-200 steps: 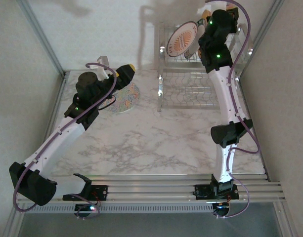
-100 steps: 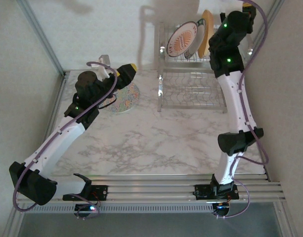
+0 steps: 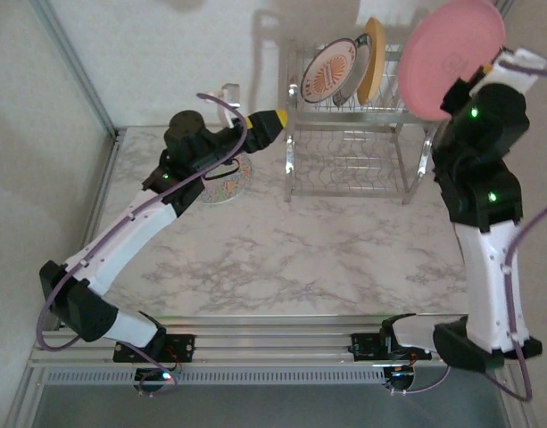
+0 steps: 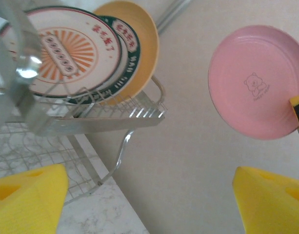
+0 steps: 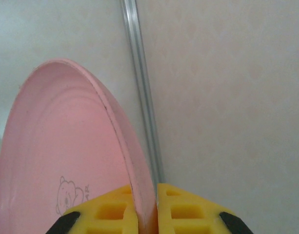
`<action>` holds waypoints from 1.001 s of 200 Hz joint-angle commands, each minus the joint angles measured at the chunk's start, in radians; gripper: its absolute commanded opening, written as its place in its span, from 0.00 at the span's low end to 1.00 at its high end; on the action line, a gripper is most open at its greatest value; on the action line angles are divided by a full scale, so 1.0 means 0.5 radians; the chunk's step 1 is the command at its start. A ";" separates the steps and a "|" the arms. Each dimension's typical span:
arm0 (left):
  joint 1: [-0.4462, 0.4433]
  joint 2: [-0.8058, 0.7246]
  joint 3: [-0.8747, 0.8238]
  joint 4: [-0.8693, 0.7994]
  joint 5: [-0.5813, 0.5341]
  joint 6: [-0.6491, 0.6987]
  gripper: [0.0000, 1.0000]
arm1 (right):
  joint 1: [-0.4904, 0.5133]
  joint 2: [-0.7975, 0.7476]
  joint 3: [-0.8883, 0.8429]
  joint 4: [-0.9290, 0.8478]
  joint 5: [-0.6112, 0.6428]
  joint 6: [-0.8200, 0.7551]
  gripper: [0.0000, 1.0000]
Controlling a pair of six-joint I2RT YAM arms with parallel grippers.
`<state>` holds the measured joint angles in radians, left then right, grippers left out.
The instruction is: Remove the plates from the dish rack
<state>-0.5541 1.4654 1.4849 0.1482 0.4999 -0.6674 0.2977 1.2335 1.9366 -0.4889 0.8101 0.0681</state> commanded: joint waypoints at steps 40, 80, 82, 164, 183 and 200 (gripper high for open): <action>-0.169 0.300 0.385 -0.323 0.074 0.250 0.84 | -0.003 -0.372 -0.525 -0.391 -0.814 0.881 0.00; -0.220 0.431 0.533 -0.492 0.049 0.298 0.84 | -0.003 -0.410 -0.711 -0.278 -1.097 1.027 0.00; -0.221 0.435 0.536 -0.495 0.047 0.299 0.84 | -0.003 -0.406 -0.713 -0.276 -1.114 1.027 0.00; -0.221 0.502 0.598 -0.631 -0.038 0.301 0.60 | -0.003 -0.284 -0.758 -0.226 -1.422 1.054 0.00; -0.222 0.503 0.602 -0.658 -0.051 0.300 0.39 | -0.003 -0.271 -0.771 -0.213 -1.448 1.047 0.00; -0.216 0.502 0.604 -0.679 -0.053 0.295 0.20 | -0.003 -0.258 -0.783 -0.196 -1.479 1.040 0.00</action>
<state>-0.6598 1.7050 1.7519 -0.1570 0.4934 -0.5316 0.2977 1.1038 1.5475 -0.6628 0.1181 0.5659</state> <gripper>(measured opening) 0.295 0.107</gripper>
